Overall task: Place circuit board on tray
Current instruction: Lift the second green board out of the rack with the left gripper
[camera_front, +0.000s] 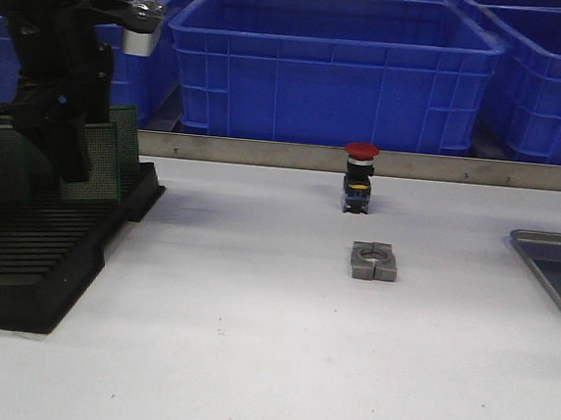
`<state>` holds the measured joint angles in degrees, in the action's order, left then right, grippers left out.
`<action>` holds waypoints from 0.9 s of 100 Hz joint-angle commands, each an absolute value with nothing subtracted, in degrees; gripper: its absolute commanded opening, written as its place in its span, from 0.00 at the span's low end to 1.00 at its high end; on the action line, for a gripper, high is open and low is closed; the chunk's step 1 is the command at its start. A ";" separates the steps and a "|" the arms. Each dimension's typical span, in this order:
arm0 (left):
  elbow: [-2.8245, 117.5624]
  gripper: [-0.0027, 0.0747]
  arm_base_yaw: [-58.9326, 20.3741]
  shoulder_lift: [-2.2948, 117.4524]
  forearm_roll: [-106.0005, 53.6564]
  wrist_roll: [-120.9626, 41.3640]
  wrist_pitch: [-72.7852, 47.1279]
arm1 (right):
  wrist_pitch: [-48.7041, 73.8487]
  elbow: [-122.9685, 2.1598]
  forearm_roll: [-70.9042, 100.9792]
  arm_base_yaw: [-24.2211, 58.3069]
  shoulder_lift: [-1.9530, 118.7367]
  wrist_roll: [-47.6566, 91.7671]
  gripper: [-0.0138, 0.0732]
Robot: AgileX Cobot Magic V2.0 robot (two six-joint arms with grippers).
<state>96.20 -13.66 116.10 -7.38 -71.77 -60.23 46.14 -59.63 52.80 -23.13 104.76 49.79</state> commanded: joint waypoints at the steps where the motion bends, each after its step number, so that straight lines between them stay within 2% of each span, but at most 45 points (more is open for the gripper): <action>1: 98.09 0.64 -13.54 112.92 -8.07 -71.67 -59.04 | 47.45 -61.09 54.98 -23.40 101.64 50.03 0.72; 26: 98.09 0.25 -13.54 112.92 -7.97 -71.67 -59.04 | 47.45 -61.09 54.98 -23.40 101.64 50.03 0.72; 41: 98.09 0.10 -13.54 112.92 -7.84 -71.67 -59.04 | 47.45 -61.09 54.98 -23.40 101.64 50.03 0.72; 56: 98.09 0.01 -13.54 112.92 -7.70 -71.67 -58.19 | 47.45 -61.09 54.98 -23.40 101.64 50.03 0.72; 90: 98.99 0.01 -13.54 112.92 -6.04 -71.67 -57.92 | 47.45 -61.09 54.98 -23.40 101.64 50.03 0.72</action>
